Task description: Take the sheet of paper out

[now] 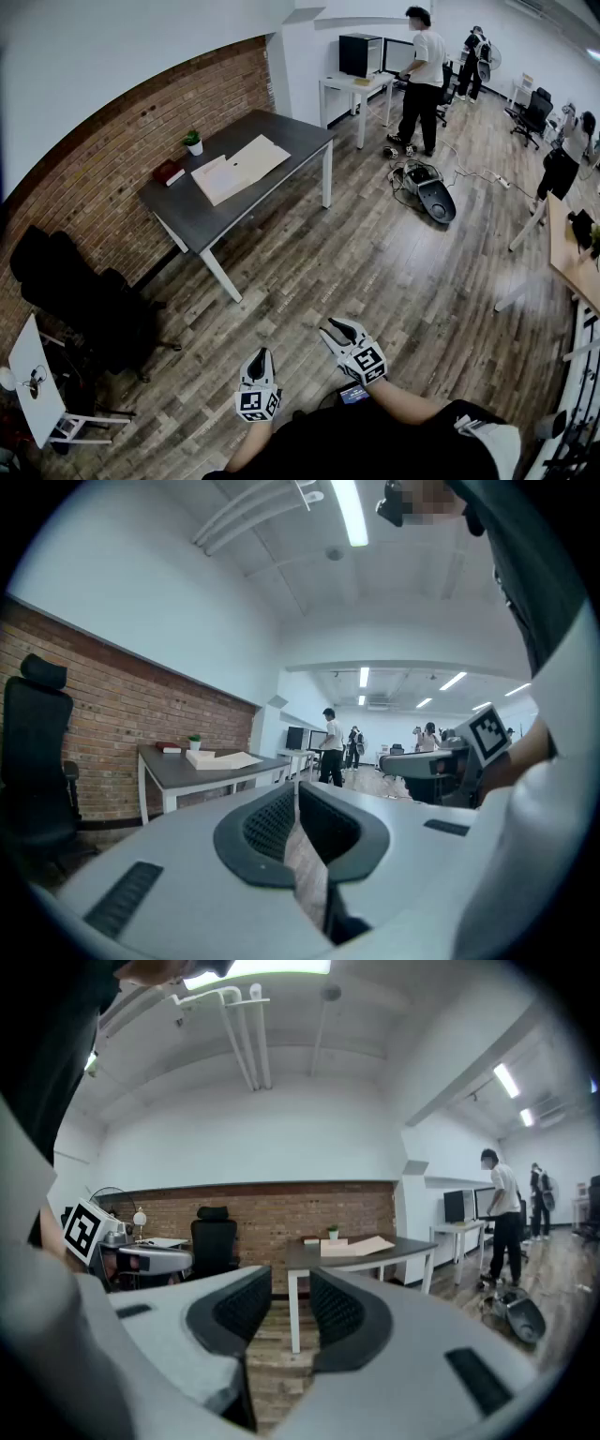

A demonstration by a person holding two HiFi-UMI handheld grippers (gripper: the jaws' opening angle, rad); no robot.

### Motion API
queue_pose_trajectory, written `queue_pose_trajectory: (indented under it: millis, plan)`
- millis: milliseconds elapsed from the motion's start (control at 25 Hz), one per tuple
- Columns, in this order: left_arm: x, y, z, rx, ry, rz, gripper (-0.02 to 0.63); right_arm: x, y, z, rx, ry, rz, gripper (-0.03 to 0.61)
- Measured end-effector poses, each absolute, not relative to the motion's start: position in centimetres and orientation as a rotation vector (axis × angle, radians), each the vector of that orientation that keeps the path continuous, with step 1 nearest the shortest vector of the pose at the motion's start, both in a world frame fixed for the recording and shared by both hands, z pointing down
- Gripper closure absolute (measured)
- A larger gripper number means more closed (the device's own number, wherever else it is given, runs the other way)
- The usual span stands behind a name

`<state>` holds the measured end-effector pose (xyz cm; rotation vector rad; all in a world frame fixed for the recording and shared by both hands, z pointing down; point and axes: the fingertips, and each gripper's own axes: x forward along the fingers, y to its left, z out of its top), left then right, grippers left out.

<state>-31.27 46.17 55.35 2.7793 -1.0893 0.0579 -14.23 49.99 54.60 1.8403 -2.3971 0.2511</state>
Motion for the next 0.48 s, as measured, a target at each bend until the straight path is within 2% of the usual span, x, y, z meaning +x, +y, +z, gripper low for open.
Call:
queue_pose_trajectory:
  millis: [480]
  plan:
    - [-30.5, 45.9, 51.7, 2.821, -0.983, 0.016, 0.617, -13.8, 49.0, 52.8, 1.903, -2.47, 0.294, 0.446]
